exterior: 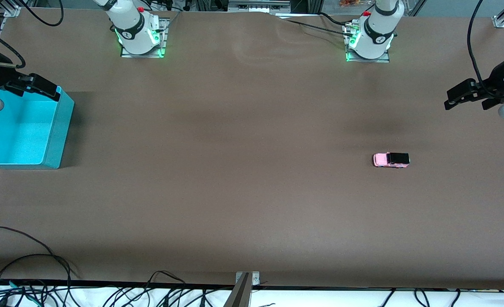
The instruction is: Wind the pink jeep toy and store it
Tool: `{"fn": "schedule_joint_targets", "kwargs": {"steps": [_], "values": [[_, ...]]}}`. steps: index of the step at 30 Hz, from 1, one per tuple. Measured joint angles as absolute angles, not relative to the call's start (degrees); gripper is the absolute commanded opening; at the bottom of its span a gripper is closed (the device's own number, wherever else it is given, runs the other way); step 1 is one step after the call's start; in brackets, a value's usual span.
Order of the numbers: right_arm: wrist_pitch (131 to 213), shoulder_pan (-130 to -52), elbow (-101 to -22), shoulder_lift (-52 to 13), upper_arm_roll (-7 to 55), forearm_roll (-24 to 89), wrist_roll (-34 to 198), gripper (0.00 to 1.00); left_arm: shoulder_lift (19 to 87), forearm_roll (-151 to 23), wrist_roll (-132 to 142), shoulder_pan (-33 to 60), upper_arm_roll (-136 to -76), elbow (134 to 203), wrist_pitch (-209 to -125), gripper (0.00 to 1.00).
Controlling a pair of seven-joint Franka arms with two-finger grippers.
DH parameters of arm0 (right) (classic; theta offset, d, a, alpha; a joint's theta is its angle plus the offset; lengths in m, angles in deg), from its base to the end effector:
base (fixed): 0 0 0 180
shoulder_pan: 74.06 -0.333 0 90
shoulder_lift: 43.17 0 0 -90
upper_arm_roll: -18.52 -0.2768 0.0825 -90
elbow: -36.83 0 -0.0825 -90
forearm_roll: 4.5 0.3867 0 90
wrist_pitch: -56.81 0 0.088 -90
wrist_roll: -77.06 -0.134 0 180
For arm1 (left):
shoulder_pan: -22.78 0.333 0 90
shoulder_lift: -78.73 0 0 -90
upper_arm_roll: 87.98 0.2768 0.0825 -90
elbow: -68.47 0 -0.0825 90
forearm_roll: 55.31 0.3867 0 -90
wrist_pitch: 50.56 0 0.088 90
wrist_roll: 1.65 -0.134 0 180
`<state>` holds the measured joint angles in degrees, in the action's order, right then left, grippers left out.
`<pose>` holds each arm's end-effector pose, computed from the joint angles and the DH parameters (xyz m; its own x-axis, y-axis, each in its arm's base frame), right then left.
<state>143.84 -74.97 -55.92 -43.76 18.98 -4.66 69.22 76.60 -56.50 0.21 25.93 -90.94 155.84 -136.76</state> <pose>0.5448 0.0039 0.5372 0.9877 -0.1288 -0.0882 -0.1280 -0.9917 0.0149 0.5588 -0.0006 0.5536 0.9977 0.0343 -0.0582 0.0356 -0.9992 0.0208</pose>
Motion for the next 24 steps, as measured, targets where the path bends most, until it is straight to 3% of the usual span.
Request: {"fn": "schedule_joint_targets", "kwargs": {"steps": [24], "values": [[143.84, -74.98, -55.95, -43.72, 18.89, -4.66, 69.21, 1.00, 76.34, -56.50, 0.17, 25.94, -90.94, 156.77, -137.04, 1.00]]}}
